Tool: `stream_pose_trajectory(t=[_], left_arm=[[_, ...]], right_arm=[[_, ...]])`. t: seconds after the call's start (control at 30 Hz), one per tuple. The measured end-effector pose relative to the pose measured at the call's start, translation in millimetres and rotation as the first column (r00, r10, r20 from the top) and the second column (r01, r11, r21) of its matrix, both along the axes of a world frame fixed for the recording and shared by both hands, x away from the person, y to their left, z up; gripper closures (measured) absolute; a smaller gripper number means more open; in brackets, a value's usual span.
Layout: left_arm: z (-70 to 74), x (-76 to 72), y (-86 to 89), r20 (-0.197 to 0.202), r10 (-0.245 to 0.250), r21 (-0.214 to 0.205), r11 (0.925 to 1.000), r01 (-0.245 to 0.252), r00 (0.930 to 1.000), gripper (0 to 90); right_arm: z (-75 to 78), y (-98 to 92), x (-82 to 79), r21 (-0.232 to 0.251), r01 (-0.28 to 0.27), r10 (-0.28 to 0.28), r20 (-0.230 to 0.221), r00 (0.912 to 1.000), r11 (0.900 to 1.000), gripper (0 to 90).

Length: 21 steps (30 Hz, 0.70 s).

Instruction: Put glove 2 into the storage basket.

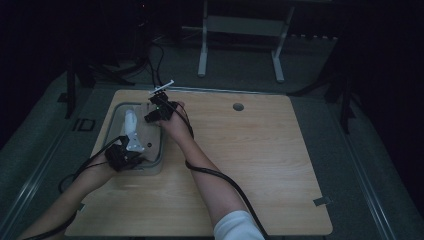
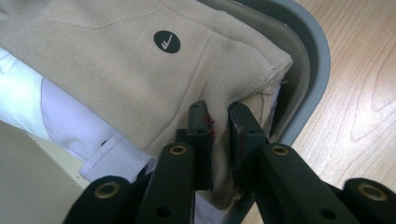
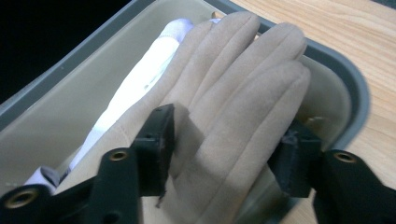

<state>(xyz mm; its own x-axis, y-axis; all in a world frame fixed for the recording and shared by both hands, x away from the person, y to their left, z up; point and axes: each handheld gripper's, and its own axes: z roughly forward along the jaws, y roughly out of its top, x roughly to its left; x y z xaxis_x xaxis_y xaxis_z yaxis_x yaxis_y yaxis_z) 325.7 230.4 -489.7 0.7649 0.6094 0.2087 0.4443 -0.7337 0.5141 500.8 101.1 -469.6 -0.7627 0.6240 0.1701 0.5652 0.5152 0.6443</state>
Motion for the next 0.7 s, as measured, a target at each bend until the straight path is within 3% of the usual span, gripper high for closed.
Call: stream_pose_trajectory(t=[0.07,0.13,0.2,0.33,0.43,0.5,0.7], left_arm=[[1.6,-0.1,0.8,0.003,0.013,-0.016,0.9998,-0.013,0.9999,76.6],[6.1,-1.0,3.6,0.005,0.027,-0.059,0.9979,-0.026,0.9996,69.0],[11.1,-3.7,6.4,0.028,0.053,-0.08,0.9955,-0.051,0.9982,56.6],[19.6,-10.8,10.9,0.044,0.086,-0.143,0.9865,-0.079,0.9954,36.1],[22.2,-14.7,10.1,0.05,0.086,-0.186,0.9796,-0.075,0.995,22.7],[22.2,-16.1,6.4,0.034,0.074,-0.217,0.9741,-0.065,0.9967,14.5],[21.7,-19.5,-7.7,0.088,0.088,-0.272,0.9603,-0.061,0.9923,14.1]], right_arm=[[4.0,-4.3,-0.5,-0.004,-0.001,0.001,0.018,0.9998,1.0,34.0],[7.1,-9.1,-0.9,0.012,-0.012,0.011,0.013,0.9999,0.9999,25.8],[9.1,-13.8,-1.7,0.018,-0.037,0.037,0.011,0.9993,0.9991,19.6],[14.2,-24.7,-5.2,0.029,-0.054,0.053,0.039,0.9979,0.9981,17.6],[16.6,-31.9,-8.4,0.039,-0.078,0.075,0.057,0.9955,0.9962,17.5],[18.0,-37.4,-12.6,0.061,-0.088,0.084,0.069,0.9941,0.9942,17.5],[17.5,-52.7,-24.2,0.074,-0.111,0.106,0.078,0.9913,0.991,17.3]])
